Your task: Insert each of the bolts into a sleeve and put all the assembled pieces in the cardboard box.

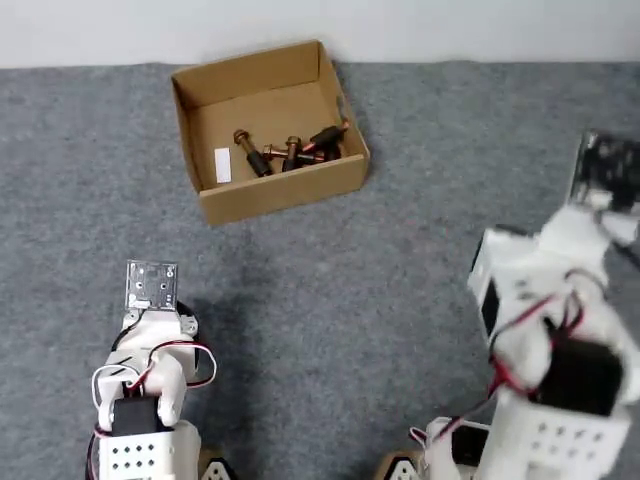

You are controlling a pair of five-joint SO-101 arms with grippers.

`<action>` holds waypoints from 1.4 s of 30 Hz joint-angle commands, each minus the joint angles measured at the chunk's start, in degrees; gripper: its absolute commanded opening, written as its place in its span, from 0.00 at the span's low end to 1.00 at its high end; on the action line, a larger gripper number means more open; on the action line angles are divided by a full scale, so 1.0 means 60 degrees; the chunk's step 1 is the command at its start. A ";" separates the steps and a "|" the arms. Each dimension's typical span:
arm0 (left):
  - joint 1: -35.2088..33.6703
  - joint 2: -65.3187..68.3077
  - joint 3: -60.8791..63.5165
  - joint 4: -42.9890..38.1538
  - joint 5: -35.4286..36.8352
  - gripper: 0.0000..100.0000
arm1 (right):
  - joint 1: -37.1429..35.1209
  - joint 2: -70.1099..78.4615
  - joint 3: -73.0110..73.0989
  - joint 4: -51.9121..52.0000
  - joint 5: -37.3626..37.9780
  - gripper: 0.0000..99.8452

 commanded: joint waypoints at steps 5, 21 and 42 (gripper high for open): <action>-0.0059 -0.0015 -0.0037 -0.0264 -0.0029 0.01 | 0.0139 -0.3568 0.4308 -0.1311 -0.0029 0.01; -0.0059 -0.0015 -0.0037 -0.0264 -0.0029 0.01 | 0.0066 -0.7304 1.0242 -0.3319 -0.0015 0.01; -0.0059 -0.0015 -0.0037 -0.0264 -0.0029 0.01 | -0.0960 -0.7509 1.2220 -0.2264 -0.0044 0.01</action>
